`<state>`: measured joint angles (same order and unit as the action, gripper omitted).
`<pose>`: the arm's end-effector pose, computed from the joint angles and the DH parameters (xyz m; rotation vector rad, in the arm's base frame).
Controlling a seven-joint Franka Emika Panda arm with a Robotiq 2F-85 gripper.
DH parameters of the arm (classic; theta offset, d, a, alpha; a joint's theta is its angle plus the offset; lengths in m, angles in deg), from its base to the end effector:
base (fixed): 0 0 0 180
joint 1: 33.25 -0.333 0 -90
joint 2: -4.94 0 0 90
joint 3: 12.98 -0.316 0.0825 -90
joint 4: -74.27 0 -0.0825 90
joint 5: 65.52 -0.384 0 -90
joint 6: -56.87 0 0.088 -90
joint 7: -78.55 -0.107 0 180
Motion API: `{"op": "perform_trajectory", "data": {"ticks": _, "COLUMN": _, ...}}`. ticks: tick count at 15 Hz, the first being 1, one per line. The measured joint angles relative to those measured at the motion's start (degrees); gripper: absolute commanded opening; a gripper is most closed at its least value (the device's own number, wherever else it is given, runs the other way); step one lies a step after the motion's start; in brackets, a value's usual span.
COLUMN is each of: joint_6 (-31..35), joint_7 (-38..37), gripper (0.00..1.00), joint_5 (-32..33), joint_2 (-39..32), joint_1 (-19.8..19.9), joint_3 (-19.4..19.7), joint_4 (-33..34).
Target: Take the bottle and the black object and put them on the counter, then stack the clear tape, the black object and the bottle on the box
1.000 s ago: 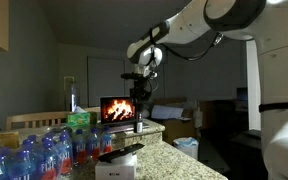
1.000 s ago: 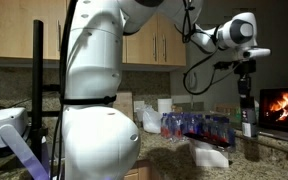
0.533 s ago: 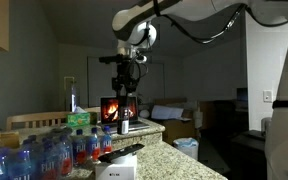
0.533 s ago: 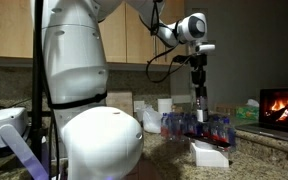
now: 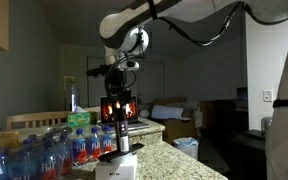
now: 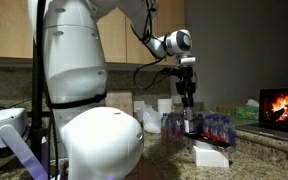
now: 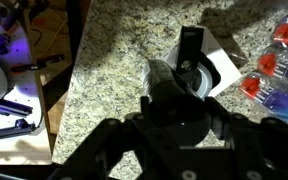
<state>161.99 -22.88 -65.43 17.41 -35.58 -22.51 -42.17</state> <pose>0.4840 0.1071 0.5399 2.2214 -2.2117 0.0636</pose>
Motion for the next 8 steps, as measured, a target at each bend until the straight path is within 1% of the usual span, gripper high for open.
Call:
{"op": "perform_trajectory", "data": {"ticks": 3, "joint_6": 0.21, "joint_7": -2.65, "gripper": 0.31, "joint_5": 0.01, "joint_2": -1.01, "joint_1": 0.07, "joint_3": 0.85, "joint_4": -1.07}}
{"op": "perform_trajectory", "data": {"ticks": 8, "joint_6": 0.86, "joint_7": -4.02, "gripper": 0.31, "joint_5": 0.01, "joint_2": -1.28, "joint_1": 0.09, "joint_3": 2.37, "joint_4": -1.2}}
